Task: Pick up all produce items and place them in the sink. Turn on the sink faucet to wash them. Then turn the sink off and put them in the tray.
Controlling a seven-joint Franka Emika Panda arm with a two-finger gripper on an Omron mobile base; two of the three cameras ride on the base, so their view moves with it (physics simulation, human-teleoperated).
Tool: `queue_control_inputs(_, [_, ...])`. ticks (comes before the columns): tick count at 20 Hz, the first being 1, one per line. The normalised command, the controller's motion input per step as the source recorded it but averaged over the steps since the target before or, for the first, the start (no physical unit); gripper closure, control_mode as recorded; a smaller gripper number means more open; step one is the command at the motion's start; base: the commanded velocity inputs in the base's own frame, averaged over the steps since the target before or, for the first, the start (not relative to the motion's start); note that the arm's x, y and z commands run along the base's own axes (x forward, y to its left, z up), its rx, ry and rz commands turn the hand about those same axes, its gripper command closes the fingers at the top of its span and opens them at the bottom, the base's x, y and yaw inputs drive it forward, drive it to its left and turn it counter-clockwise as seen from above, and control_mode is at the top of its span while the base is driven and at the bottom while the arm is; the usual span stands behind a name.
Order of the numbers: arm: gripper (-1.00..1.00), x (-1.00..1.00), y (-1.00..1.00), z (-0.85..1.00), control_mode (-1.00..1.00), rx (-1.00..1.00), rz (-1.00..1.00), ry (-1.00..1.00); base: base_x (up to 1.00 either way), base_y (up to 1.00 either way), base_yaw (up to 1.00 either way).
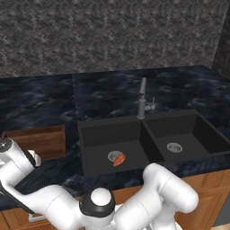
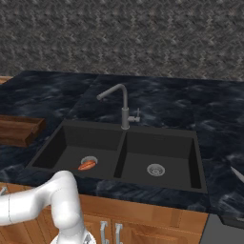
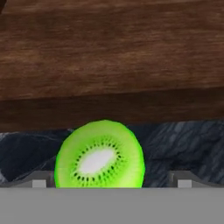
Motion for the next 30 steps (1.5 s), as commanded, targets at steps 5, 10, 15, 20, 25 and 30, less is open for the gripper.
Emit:
queue_control_inputs(5, [-1.0,0.27,0.0,-0.19,-1.0,0.01,0.02,0.0,0.0,0.0,0.0])
queue_control_inputs(10, [1.0,0.15,0.04,-0.27,-1.0,0.0,0.01,0.04,0.0,0.0,0.0])
queue_control_inputs(15, [1.0,-0.37,0.08,0.06,-1.0,0.0,-0.03,0.0,0.0,0.0,0.0])
queue_control_inputs(20, [1.0,-0.4,-0.16,0.46,-1.0,0.01,-0.1,0.0,0.0,0.0,0.0])
queue_control_inputs(25, [1.0,-0.17,-0.61,0.57,-1.0,0.08,-0.09,0.01,0.0,0.0,0.0])
queue_control_inputs(30, [1.0,-0.14,-0.84,0.31,-1.0,0.14,-0.04,0.02,0.0,0.0,0.0])
